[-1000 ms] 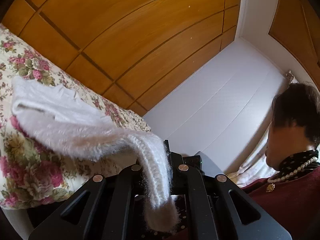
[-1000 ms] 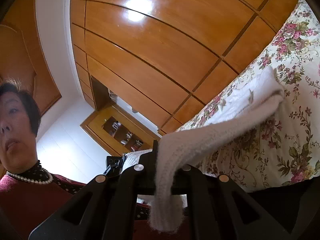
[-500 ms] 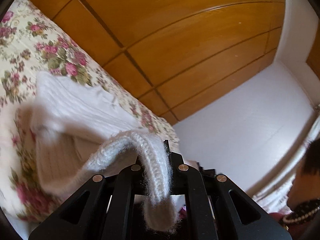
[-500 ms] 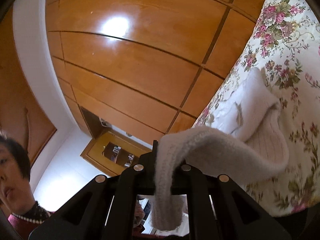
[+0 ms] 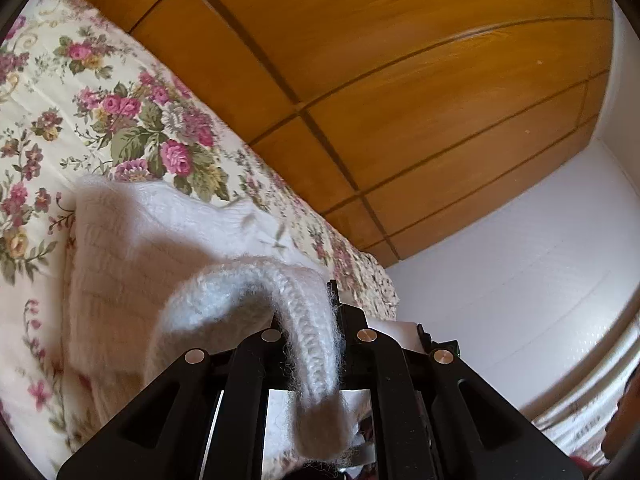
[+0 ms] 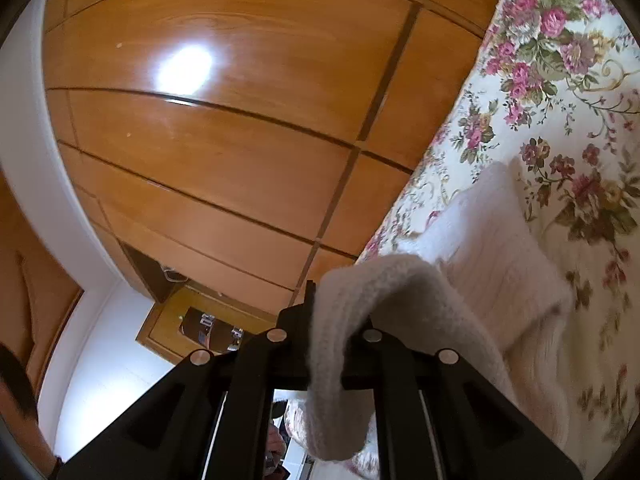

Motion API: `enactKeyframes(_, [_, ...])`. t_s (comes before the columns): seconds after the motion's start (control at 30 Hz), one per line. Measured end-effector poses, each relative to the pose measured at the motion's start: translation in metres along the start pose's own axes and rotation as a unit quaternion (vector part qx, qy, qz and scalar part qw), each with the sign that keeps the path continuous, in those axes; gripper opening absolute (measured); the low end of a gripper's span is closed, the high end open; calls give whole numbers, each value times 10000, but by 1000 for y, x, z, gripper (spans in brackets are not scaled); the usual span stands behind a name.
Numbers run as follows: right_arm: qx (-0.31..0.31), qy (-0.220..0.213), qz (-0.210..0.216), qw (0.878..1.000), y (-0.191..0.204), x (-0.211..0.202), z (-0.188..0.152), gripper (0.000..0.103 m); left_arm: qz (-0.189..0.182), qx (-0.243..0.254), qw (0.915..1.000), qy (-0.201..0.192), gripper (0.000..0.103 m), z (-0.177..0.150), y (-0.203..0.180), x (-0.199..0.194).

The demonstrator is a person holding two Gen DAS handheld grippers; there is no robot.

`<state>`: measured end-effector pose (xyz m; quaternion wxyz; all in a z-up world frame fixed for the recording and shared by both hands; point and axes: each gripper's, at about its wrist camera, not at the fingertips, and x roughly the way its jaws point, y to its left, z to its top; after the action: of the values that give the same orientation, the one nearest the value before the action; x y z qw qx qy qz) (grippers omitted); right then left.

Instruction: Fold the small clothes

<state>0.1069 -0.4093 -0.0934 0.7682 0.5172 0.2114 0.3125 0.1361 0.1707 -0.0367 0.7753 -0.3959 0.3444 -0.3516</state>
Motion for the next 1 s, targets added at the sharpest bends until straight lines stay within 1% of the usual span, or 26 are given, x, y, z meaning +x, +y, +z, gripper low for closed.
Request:
enactKeyframes(0.2, [1, 61, -380, 9993, -23, 33, 27, 7, 405, -166, 9990, -107, 5, 24, 26, 31])
enactKeyframes(0.3, [20, 90, -684, 9976, -38, 50, 40, 7, 562, -236, 9981, -132, 5, 34, 37, 45])
enactKeyframes(0.37, [24, 87, -856, 9963, -47, 58, 47, 7, 843, -127, 9963, -89, 5, 40, 42, 59])
enactKeyframes(0.5, [6, 76, -1203, 9927, -63, 74, 54, 7, 1284, 52, 9917, -26, 5, 44, 53, 82])
enactKeyframes(0.6, [63, 32, -1394, 9902, -77, 81, 56, 8, 1493, 0, 9888, 12, 5, 44, 65, 93])
enactKeyframes(0.63, [53, 14, -1480, 9890, -81, 82, 56, 9, 1558, -1, 9878, 38, 8, 43, 68, 96])
enactKeyframes(0.7, [10, -52, -1566, 9876, -87, 84, 56, 11, 1679, 39, 9858, 67, 8, 42, 73, 100])
enactKeyframes(0.73, [-28, -81, -1582, 9874, -88, 82, 55, 16, 1740, 126, 9846, 76, 8, 40, 74, 103])
enactKeyframes(0.77, [-114, -186, -1617, 9866, -88, 81, 54, 36, 1756, 204, 9842, 54, 9, 38, 74, 102])
enactKeyframes(0.8, [-153, -287, -1588, 9868, -87, 79, 54, 50, 1689, 232, 9854, 5, 15, 36, 74, 100])
enactKeyframes(0.83, [-175, -470, -1460, 9880, -85, 75, 55, 68, 1615, 239, 9866, -36, 19, 36, 73, 99])
enactKeyframes(0.87, [-207, -592, -1465, 9872, -83, 71, 55, 73, 1540, 265, 9877, -111, 31, 35, 72, 95])
enactKeyframes(0.9, [-291, -729, -1662, 9830, -79, 68, 57, 73, 1562, 320, 9869, -242, 48, 34, 69, 90])
enactKeyframes(0.93, [-332, -757, -1803, 9801, -78, 66, 57, 73, 1653, 362, 9848, -387, 60, 34, 65, 84])
enactKeyframes(0.97, [-331, -735, -1818, 9800, -78, 66, 57, 73, 1767, 419, 9815, -610, 78, 32, 60, 76])
enactKeyframes(1.0, [-357, -717, -1881, 9789, -75, 65, 56, 73, 1805, 489, 9790, -809, 83, 29, 55, 67])
